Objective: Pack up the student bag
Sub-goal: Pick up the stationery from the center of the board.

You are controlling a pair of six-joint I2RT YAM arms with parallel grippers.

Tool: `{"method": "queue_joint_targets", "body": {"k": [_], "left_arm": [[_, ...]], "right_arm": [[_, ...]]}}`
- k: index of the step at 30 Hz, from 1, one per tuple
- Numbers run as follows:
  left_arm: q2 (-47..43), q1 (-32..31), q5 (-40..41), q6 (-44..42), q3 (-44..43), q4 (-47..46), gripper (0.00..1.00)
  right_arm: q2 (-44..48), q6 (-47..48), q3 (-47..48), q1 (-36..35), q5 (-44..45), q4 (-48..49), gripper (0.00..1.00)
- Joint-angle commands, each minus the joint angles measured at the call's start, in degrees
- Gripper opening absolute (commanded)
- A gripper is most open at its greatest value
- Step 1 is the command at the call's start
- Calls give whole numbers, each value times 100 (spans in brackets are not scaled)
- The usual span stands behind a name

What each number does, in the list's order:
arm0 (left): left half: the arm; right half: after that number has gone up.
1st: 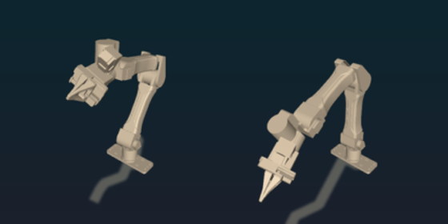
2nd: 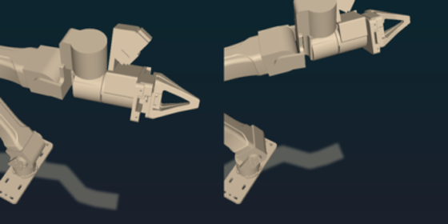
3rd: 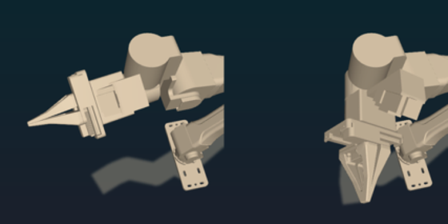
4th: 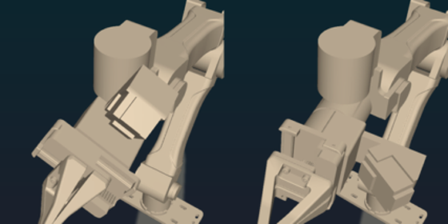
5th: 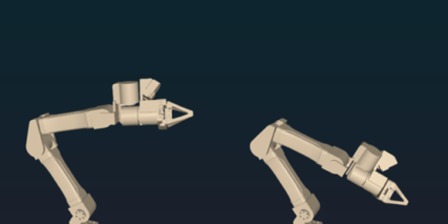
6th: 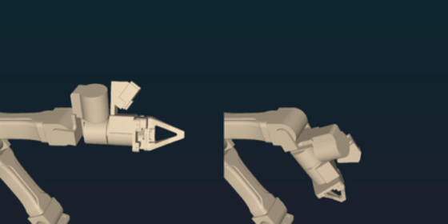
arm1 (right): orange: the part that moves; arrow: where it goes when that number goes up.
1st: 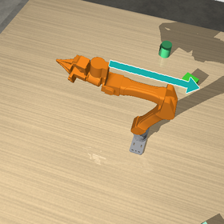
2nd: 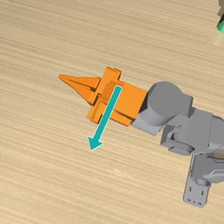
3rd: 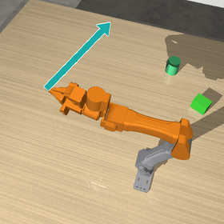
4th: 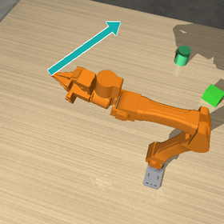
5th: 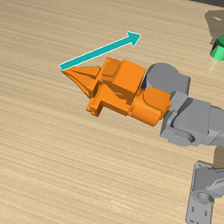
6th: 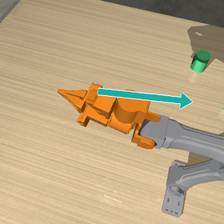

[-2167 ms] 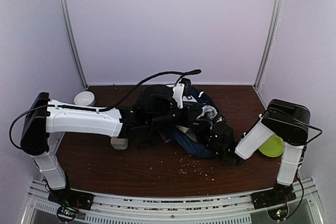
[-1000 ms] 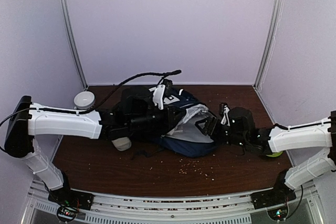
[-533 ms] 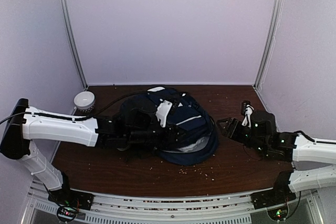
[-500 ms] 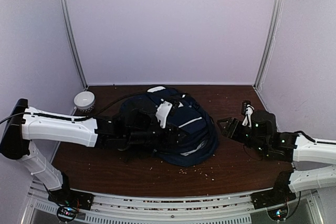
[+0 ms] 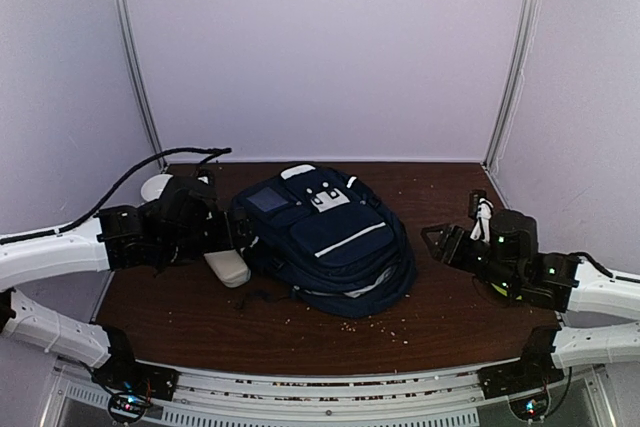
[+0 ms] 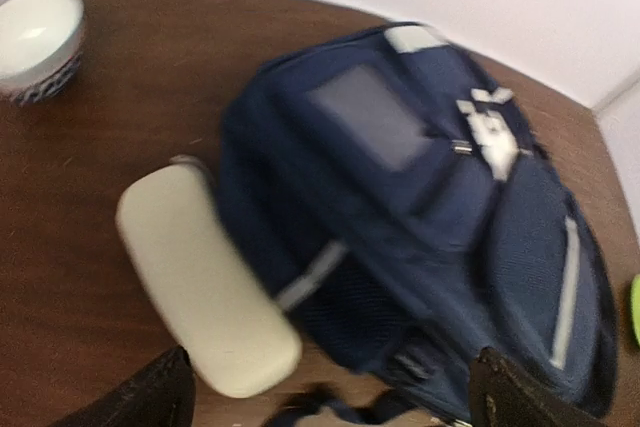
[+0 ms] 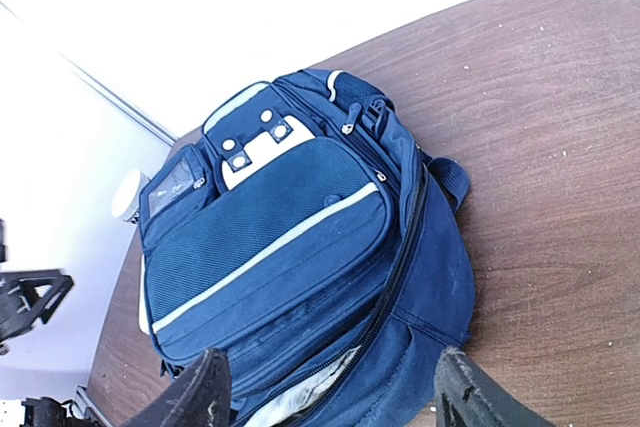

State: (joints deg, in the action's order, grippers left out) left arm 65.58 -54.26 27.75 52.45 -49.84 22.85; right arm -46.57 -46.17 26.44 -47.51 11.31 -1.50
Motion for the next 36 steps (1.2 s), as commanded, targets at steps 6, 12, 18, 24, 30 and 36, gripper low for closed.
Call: {"method": "queue_joint_targets", "body": {"k": [6, 12, 18, 24, 30, 36], "left_arm": [[375, 1566, -1077, 1870, 596, 993, 98], [1525, 1592, -1206, 1901, -237, 1552, 98], [2115, 1592, -1238, 2088, -620, 1582, 98], [2586, 1669, -1360, 2144, -780, 1556, 98], [2904, 1816, -1503, 2182, -841, 1422, 98], [3145, 1942, -1443, 2055, -1017, 1423, 98]], "right_arm": [[-1, 78, -16, -72, 98, -77, 69], [100, 108, -90, -72, 128, -97, 69], [283, 119, -184, -77, 178, -180, 70], [388, 140, -262, -73, 237, -193, 69], [383, 152, -284, -74, 251, -205, 70], [484, 176, -348, -69, 358, -280, 70]]}}
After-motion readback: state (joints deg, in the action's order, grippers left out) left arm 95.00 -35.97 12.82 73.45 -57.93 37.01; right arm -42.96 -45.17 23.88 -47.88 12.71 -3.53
